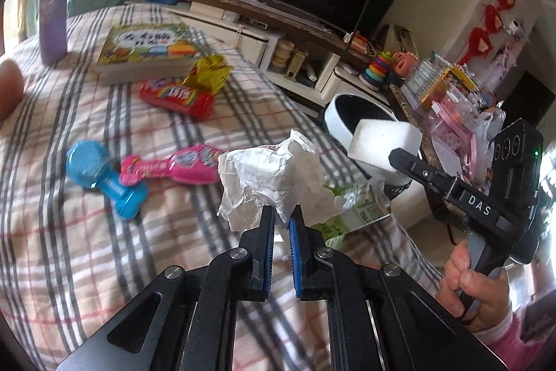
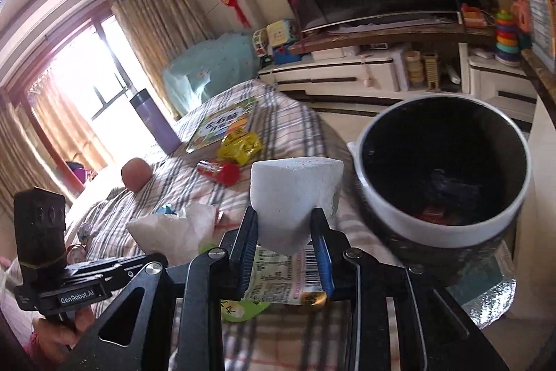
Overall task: Collect trash
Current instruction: 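Carry the tissue and sponge over the bin opening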
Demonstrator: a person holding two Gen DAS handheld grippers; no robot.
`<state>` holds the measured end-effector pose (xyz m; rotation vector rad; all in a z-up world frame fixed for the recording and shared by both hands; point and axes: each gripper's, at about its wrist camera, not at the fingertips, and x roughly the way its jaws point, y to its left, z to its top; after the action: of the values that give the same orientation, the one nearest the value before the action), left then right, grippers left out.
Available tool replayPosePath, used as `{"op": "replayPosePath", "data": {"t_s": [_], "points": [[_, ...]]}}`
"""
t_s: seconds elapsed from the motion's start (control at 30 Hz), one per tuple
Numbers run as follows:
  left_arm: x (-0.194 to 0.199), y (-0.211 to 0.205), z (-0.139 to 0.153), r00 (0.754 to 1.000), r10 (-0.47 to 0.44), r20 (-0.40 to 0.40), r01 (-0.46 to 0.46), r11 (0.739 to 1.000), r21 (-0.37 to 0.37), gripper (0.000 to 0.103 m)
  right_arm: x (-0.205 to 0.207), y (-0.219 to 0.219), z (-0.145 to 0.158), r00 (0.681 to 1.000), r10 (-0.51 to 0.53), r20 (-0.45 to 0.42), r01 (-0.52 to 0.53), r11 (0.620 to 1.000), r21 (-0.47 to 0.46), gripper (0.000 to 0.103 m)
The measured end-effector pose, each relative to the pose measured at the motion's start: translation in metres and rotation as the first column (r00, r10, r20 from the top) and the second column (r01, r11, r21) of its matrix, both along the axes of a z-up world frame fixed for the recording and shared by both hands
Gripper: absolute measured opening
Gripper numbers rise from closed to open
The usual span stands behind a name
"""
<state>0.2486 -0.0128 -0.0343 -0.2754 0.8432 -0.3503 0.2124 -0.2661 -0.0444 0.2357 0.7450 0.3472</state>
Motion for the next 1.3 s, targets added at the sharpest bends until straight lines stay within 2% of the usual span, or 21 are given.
{"op": "replayPosePath", "data": {"t_s": [0.2, 0.67, 1.3], "points": [[0.010, -0.022, 0.008, 0.999, -0.029, 0.023, 0.029, 0.999, 0.030, 0.007, -0.004, -0.022, 0.001, 0.999, -0.037, 0.006, 0.037, 0.999, 0.017, 0.031], [0.051, -0.075, 0.013, 0.994, -0.105, 0.034, 0.103, 0.994, 0.046, 0.007, -0.008, -0.065, 0.008, 0.995, -0.101, 0.022, 0.101, 0.995, 0.023, 0.031], [0.110, -0.138, 0.004, 0.984, -0.177, 0.016, 0.176, 0.983, 0.060, 0.007, 0.008, -0.110, 0.011, 0.988, -0.155, 0.009, 0.155, 0.988, 0.011, 0.031]]}}
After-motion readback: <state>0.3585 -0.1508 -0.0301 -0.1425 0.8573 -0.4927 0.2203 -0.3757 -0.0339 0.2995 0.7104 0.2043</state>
